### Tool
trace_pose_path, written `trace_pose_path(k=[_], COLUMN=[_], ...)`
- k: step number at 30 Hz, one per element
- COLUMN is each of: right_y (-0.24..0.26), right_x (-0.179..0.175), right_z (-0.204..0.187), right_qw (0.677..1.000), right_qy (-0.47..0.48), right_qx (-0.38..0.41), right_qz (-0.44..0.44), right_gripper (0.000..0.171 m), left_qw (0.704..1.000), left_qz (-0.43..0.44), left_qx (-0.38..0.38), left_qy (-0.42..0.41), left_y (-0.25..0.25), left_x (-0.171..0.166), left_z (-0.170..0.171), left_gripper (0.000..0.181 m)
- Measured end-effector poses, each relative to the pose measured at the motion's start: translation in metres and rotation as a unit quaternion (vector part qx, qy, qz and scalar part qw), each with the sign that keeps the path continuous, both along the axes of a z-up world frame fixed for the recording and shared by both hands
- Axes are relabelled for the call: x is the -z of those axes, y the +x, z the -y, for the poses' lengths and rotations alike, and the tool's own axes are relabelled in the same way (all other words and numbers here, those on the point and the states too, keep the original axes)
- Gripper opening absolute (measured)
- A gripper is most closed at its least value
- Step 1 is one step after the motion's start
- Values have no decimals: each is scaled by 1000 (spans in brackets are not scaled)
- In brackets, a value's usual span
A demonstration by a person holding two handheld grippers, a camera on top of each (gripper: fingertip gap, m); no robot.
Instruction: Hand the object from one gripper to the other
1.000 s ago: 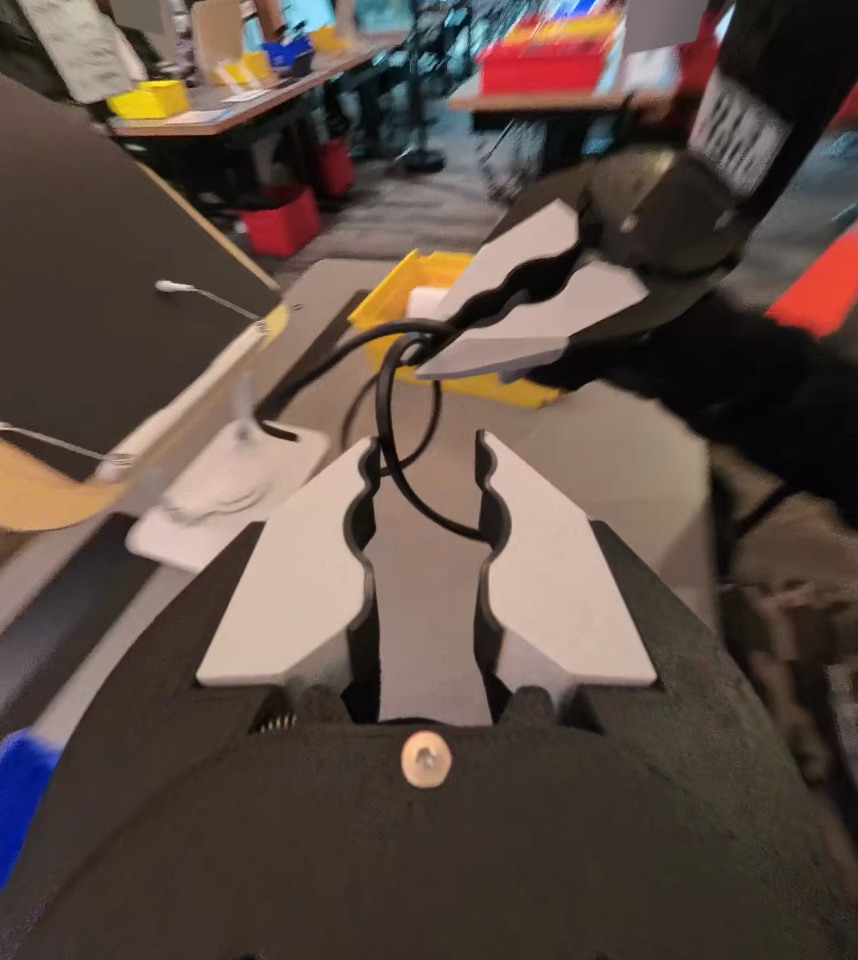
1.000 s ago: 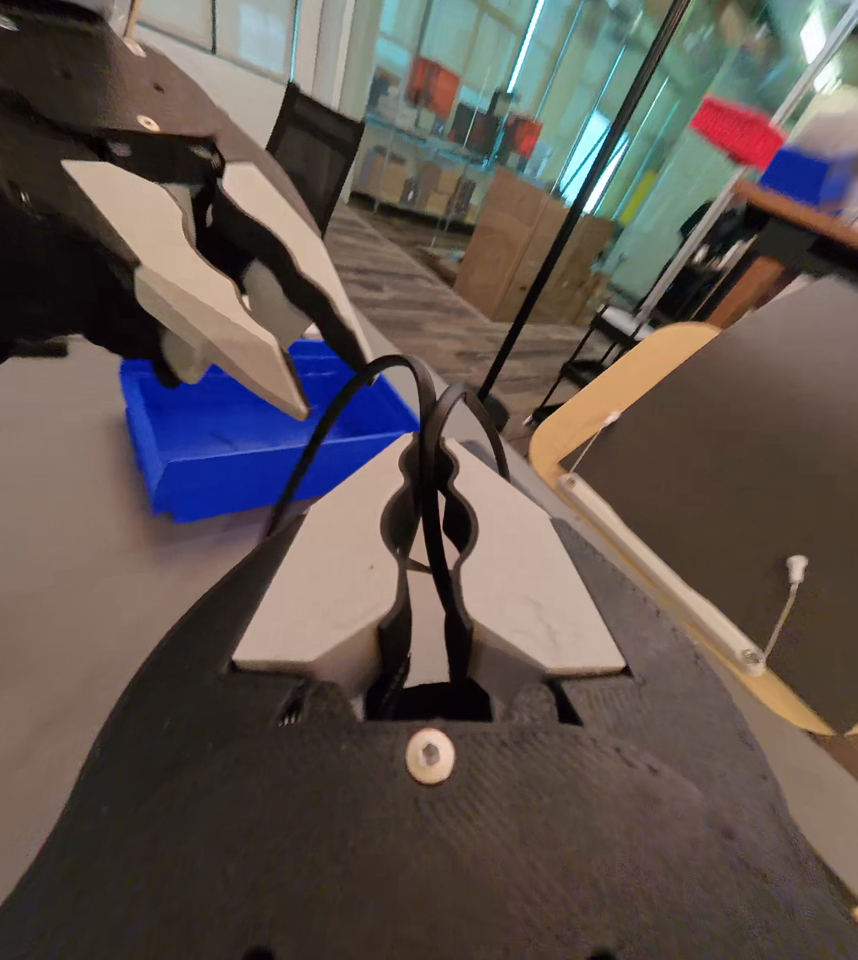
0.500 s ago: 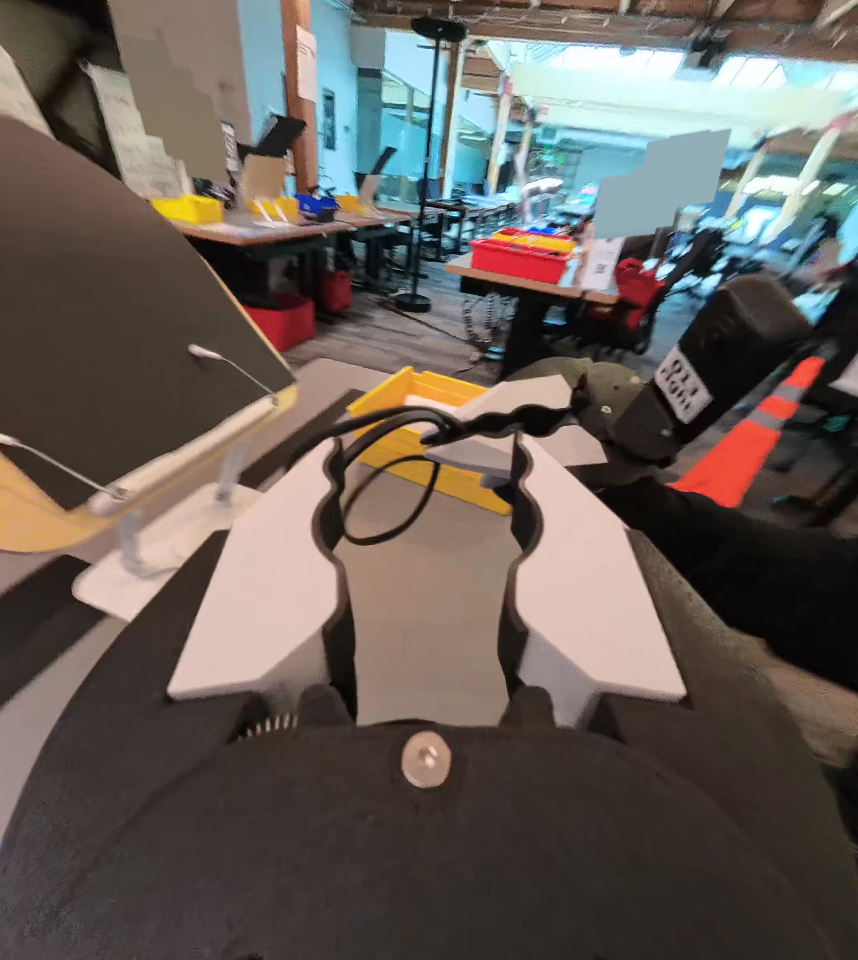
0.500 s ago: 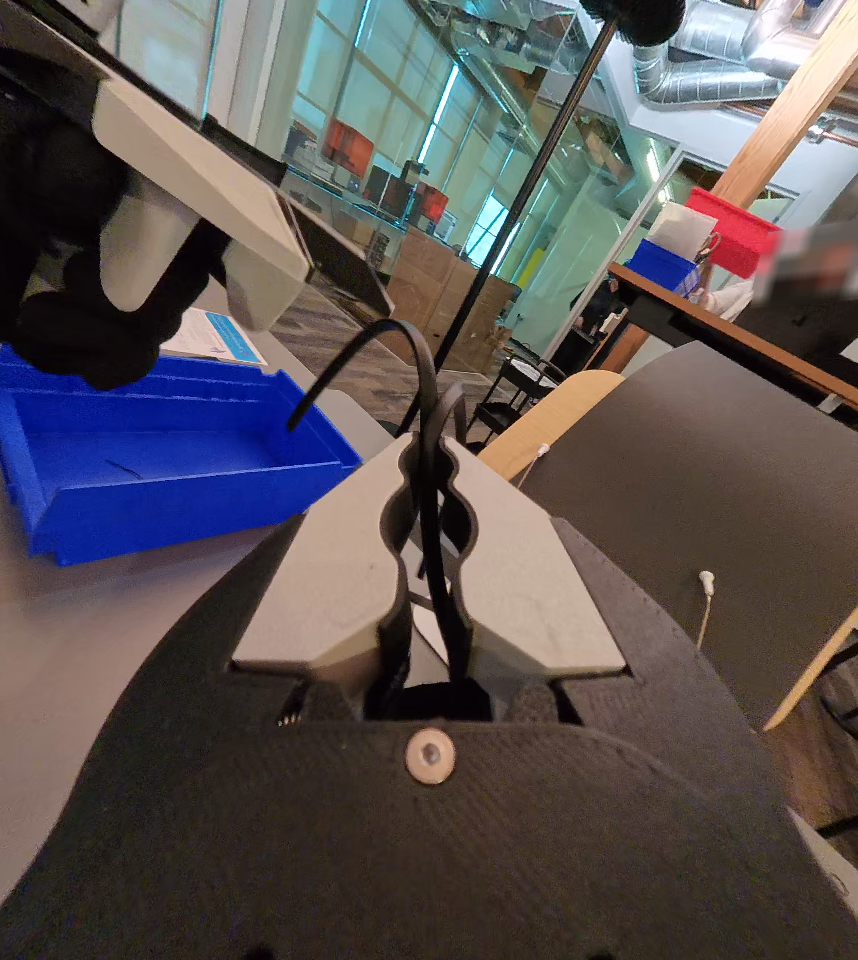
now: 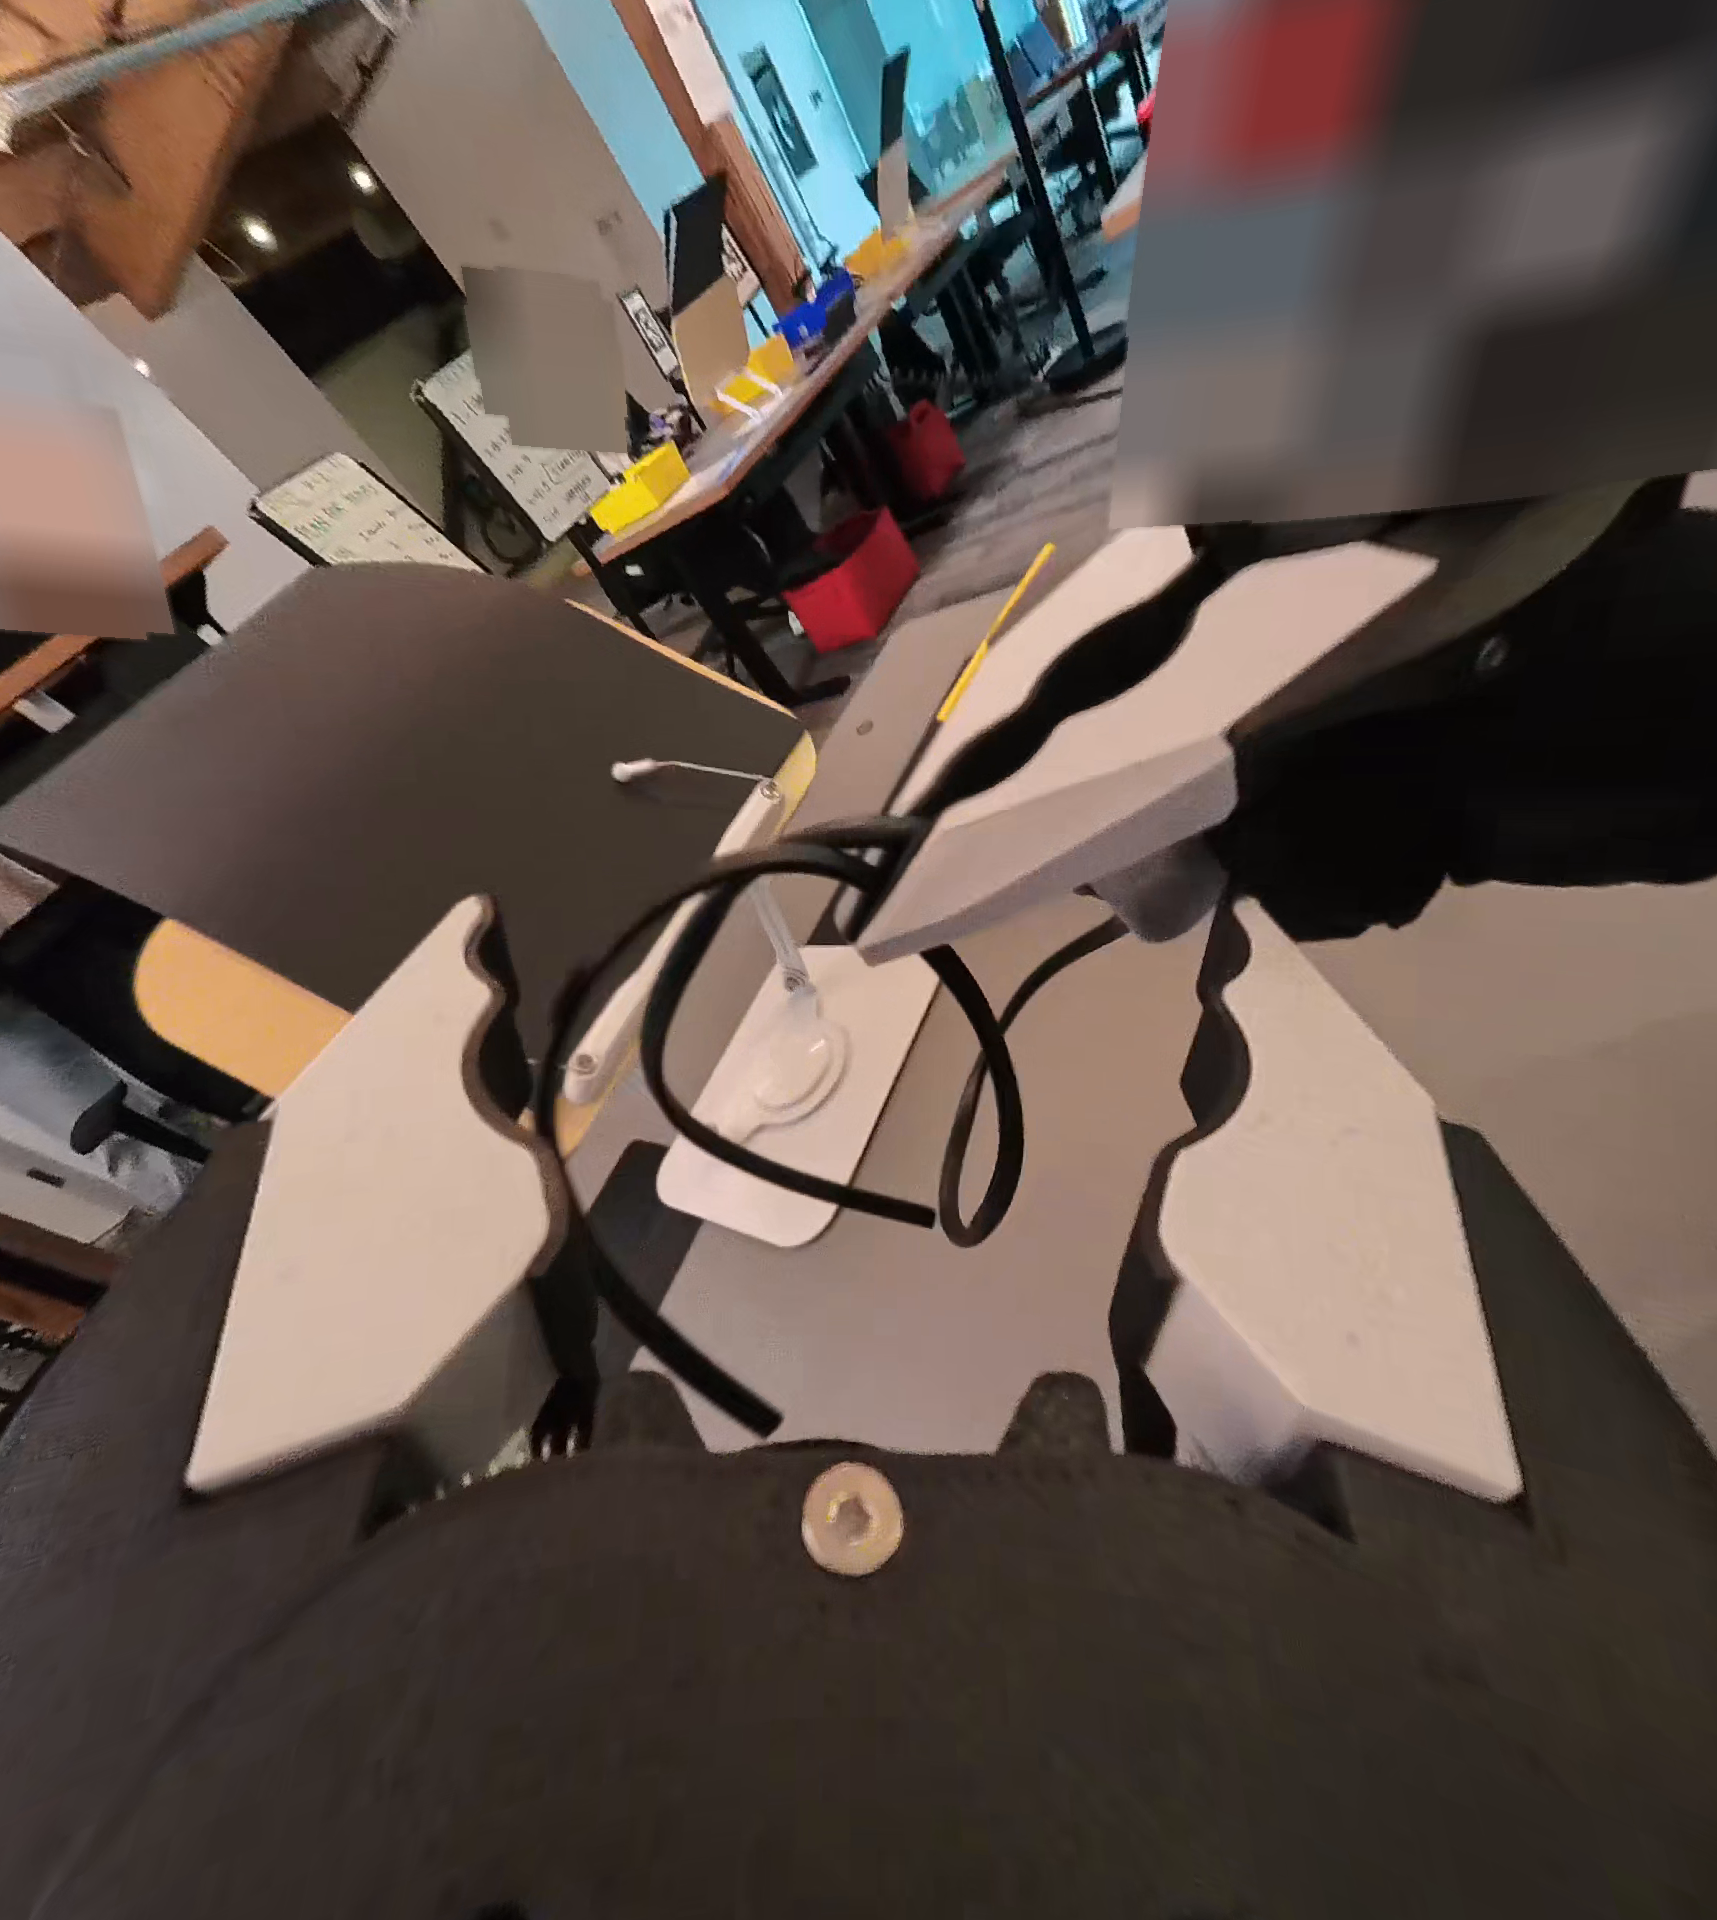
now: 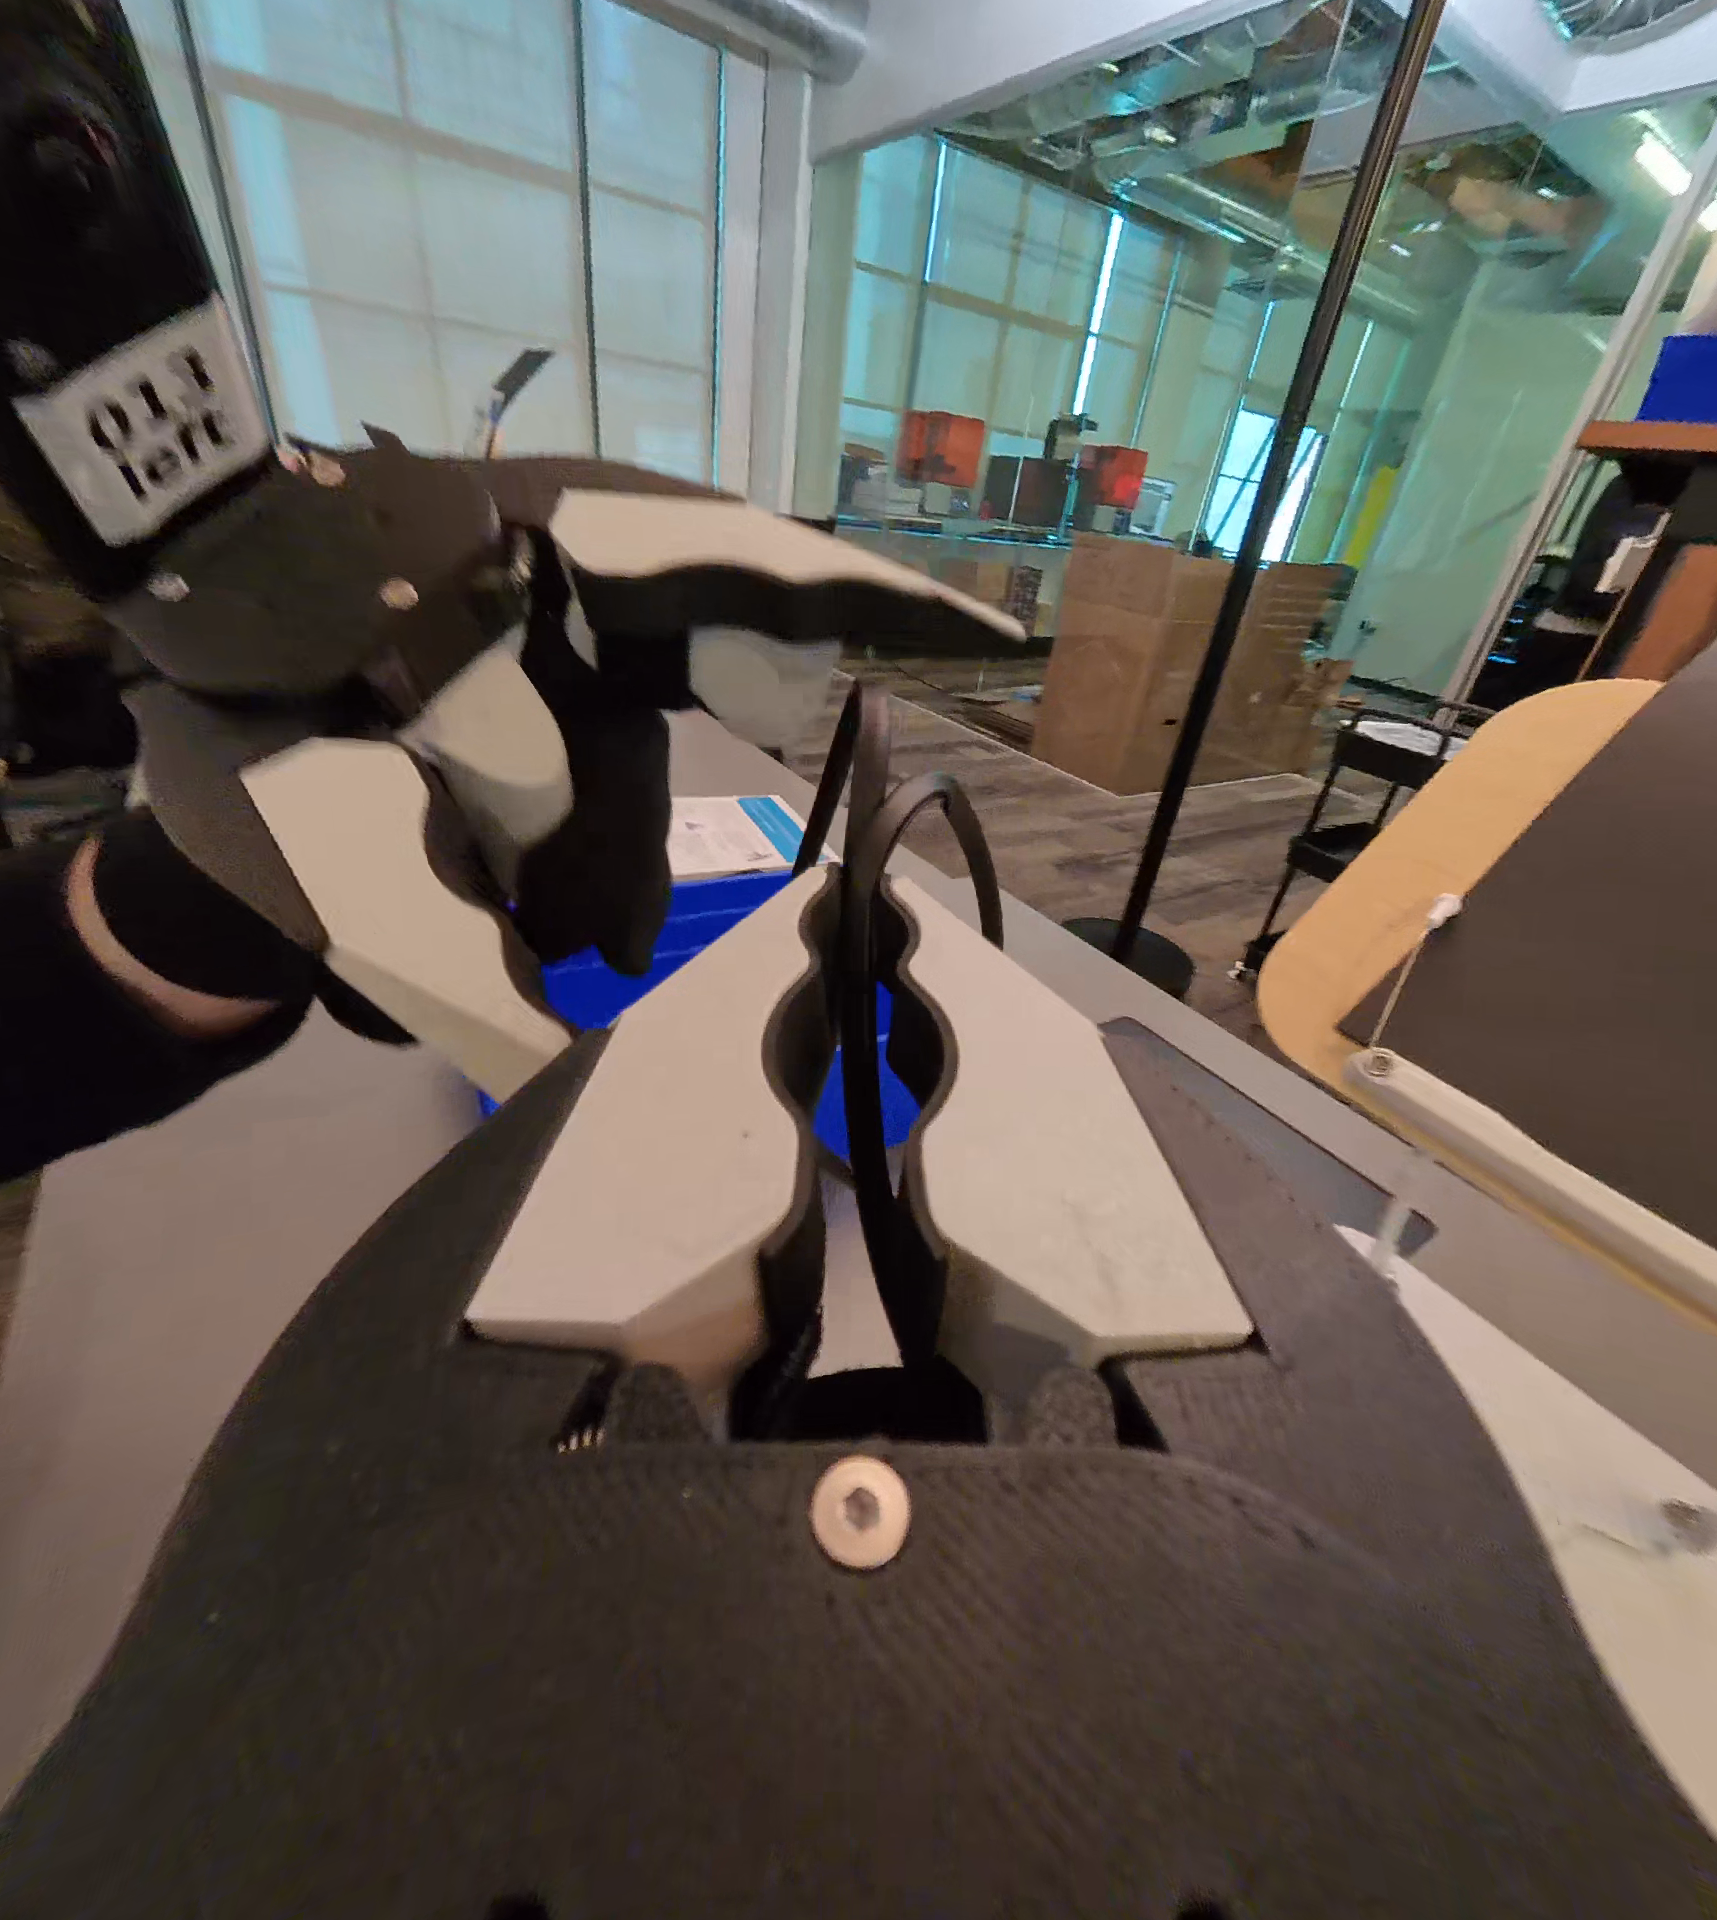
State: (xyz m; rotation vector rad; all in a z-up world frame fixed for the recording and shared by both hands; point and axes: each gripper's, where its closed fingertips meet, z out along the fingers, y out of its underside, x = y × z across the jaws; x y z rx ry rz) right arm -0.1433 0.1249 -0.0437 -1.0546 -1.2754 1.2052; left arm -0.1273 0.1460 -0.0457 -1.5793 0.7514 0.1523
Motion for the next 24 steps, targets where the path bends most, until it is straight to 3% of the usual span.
trace_pose_path(k=[7, 17, 24], right_y=[3, 4, 5], right_x=[-4, -3, -1], right_z=[5, 21, 31], right_qw=[997, 979, 969], right_qy=[-63, -153, -176], right_qx=[-49, -134, -171], right_qz=[-12, 13, 29], right_gripper=[1, 2, 0], left_qw=[1000, 999, 999], left_qz=[21, -27, 19], left_qx=[19, 12, 35], left_qy=[-4, -22, -28], left_y=[5, 1, 6], left_x=[12, 39, 38], left_z=[-6, -16, -14], left_gripper=[118, 116, 90])
